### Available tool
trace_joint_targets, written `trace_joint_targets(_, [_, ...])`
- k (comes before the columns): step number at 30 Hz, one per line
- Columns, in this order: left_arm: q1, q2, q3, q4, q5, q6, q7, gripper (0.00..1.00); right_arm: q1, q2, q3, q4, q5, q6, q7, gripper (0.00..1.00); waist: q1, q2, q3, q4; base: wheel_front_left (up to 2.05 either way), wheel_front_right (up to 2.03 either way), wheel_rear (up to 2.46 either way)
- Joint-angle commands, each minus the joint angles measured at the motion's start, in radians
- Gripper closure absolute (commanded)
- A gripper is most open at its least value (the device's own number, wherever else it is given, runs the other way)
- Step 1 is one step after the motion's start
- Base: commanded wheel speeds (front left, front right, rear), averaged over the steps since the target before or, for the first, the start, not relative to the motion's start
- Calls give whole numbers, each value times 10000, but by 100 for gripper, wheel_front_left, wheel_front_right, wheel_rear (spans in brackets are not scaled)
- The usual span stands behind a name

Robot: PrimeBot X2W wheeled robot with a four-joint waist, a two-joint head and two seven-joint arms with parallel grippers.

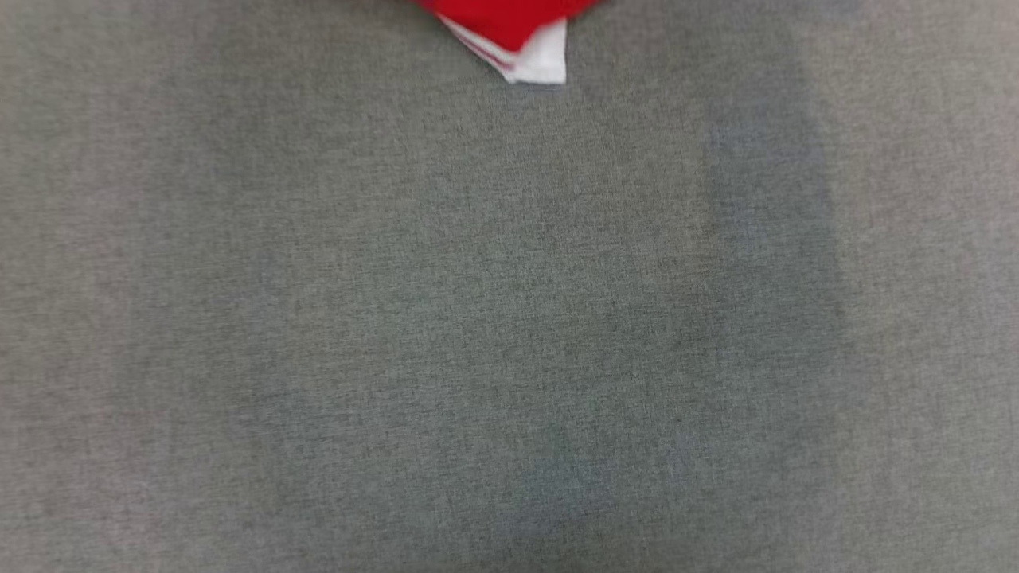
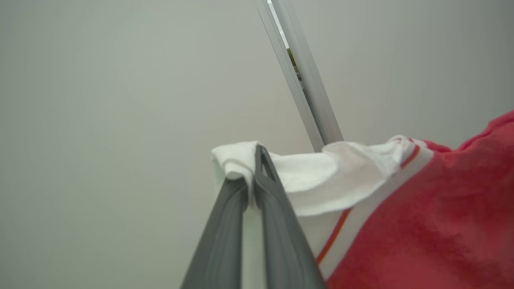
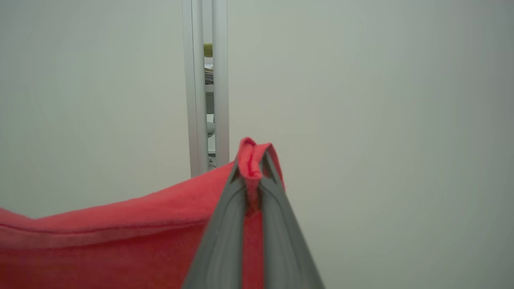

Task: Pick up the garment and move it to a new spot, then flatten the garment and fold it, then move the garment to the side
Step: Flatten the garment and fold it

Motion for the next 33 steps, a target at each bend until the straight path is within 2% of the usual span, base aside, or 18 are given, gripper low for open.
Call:
trace_joint_targets(1, [-362, 50, -13, 120, -22, 13, 5, 100, -334, -21, -19, 159, -76, -3, -65, 100, -4, 0, 300, -102, 0, 0, 0])
trace_joint_targets(7, [-2261, -235, -299, 1138, 99, 34, 3, 100, -1937, -13, -306, 1288, -284, -3, -165, 100, -4, 0, 230, -150, 0, 0, 0])
trace_joint_targets(11, [-2827, -508, -439, 1170, 126, 45, 7, 100, -2497, 30, -543, 1656, -404, -3, -174, 100, -4, 0, 87, -38, 0, 0, 0])
trace_joint_targets(14, [-2842, -662, -630, 864, 192, 34, 9, 100, -2486, 129, -615, 1497, -503, -3, -162, 100, -4, 0, 85, 51, 0, 0, 0])
trace_joint_targets(17, [-2257, -864, -736, 332, 242, 290, 9, 100, -2091, 112, -628, 1400, -507, -3, -165, 100, -4, 0, 145, 177, 0, 0, 0])
trace_joint_targets(23, [-533, -765, -695, -949, -16, 695, 5, 100, -856, 116, -602, 1010, -226, -3, -167, 100, -4, 0, 250, 401, 0, 0, 0])
trace_joint_targets(33, [3673, -632, -144, -3172, -934, 1178, 5, 100, 3188, 190, -98, -879, 679, -3, -167, 100, -4, 0, -449, 601, 0, 0, 0])
